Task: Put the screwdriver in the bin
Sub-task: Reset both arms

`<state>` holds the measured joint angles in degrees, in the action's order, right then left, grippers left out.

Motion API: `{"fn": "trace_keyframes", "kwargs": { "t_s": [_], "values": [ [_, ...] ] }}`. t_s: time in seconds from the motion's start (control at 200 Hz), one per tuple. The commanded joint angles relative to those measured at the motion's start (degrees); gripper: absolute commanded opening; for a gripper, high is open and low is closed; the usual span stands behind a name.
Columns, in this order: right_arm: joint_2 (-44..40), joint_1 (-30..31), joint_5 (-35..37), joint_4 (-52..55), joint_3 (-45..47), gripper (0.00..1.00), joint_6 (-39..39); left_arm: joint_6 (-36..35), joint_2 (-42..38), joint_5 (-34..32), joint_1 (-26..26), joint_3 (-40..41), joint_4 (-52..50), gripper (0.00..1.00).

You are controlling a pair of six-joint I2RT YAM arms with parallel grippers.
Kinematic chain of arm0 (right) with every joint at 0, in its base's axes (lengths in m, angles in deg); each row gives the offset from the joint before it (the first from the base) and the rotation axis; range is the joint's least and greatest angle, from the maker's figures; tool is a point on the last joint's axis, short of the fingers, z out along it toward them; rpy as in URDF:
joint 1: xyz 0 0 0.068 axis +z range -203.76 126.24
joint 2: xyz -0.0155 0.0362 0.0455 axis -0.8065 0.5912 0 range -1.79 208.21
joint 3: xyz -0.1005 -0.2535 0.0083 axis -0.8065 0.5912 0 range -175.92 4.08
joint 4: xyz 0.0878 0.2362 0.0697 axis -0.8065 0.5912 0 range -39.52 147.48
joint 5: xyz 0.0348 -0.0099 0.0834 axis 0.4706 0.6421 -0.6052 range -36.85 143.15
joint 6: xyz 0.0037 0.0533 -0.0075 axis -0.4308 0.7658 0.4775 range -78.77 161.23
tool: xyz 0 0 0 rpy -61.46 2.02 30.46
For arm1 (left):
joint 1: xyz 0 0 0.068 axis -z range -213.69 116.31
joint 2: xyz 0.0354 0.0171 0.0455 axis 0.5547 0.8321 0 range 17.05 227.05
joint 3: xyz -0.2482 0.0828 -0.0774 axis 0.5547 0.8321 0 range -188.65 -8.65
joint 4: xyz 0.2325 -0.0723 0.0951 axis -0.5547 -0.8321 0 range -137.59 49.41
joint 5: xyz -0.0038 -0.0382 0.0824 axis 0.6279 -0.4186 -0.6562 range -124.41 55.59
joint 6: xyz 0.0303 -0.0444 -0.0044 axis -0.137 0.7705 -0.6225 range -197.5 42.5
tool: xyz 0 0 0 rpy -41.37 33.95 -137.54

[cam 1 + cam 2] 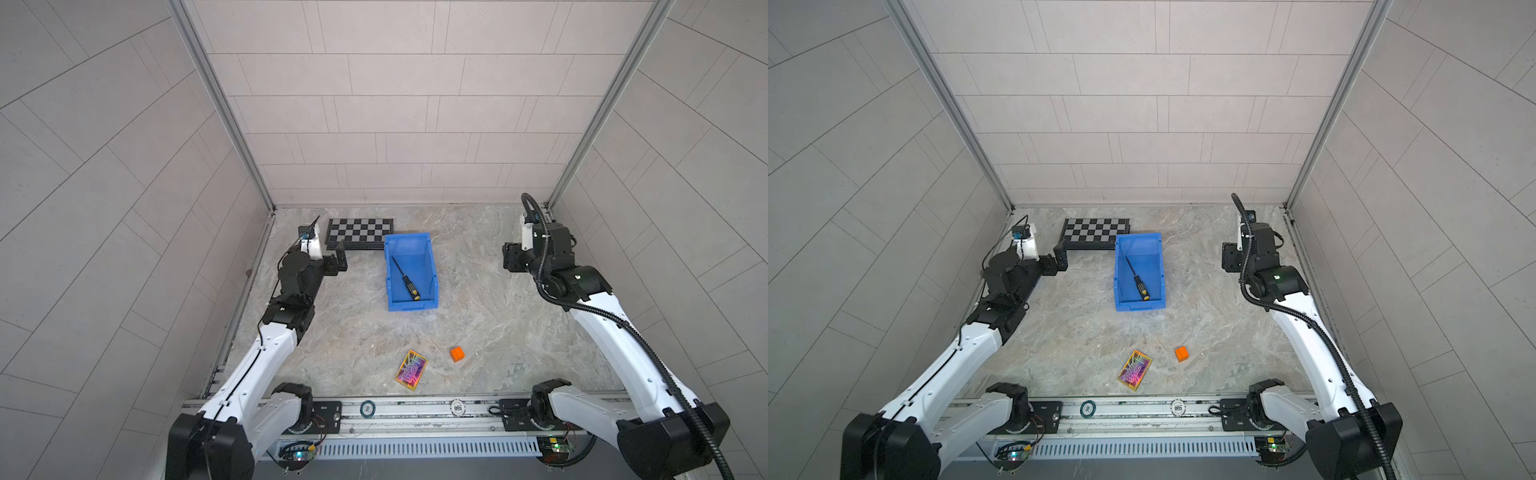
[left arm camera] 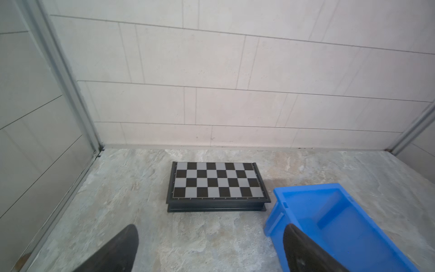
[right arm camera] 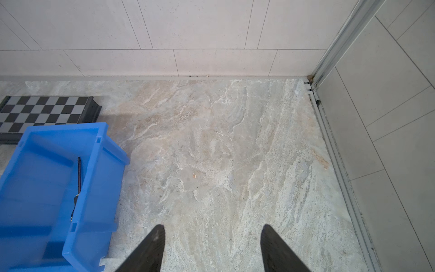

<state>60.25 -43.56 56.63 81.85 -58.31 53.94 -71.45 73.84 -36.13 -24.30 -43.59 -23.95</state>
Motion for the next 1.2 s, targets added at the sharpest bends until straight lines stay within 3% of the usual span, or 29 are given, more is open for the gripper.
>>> {"fn": "trace_keyframes", "kwargs": {
  "t_s": [0.0, 0.02, 0.04, 0.065, 0.355, 0.496, 0.671, 0.916, 1.122, 1.192],
  "values": [
    [-2.6, -0.39, 1.56, 1.35, 0.93, 0.7, -0.4, 1.6, -1.77, -8.87, -0.41, 2.91, 5.66, 0.99],
    [-2.88, -0.56, 1.77, 1.33, 1.12, 0.75, -0.4, 1.6, -2.08, -9.7, -0.49, 3.36, 5.61, 1.0],
    [-3.11, -0.68, 1.81, 1.34, 1.26, 0.95, -0.43, 1.54, -2.28, -10.49, -0.53, 3.74, 5.63, 0.99],
    [-3.39, -0.82, 1.79, 1.35, 1.39, 0.99, -0.41, 1.73, -2.58, -11.42, -0.64, 4.23, 5.68, 0.99],
    [-5.77, -1.71, 3.14, -3.22, 5.64, 0.99, 0.33, -1.2, -2.81, -18.19, -1.7, 10.26, 11.31, 0.99],
    [-10.01, -2.28, 4.6, -12.86, 14.31, 0.99, 0.77, -2.62, -1.46, -21.44, -2.45, 12.59, 13.21, 0.99],
    [-10.84, -3.83, 7.94, -28.66, 26.51, 0.99, -0.27, -3.74, 0.23, -19.92, -3.23, 17.09, 19.04, 0.99],
    [-3.8, -4.19, 12.19, -48.33, 36.69, 0.99, -2.13, -6.12, 5.02, -18.13, -3.94, 18.98, 26.01, 0.99],
    [10.08, -5.87, 12.72, -65.19, 38.56, 0.99, -4.34, -5.06, 15.29, -15.43, -4.11, 18.14, 33.23, 1.0],
    [13.66, -6.25, 12.17, -63.52, 36.22, 0.99, -6.51, -4.34, 17.92, -16.08, -4.11, 17.8, 35.16, 0.99]
  ]
}}
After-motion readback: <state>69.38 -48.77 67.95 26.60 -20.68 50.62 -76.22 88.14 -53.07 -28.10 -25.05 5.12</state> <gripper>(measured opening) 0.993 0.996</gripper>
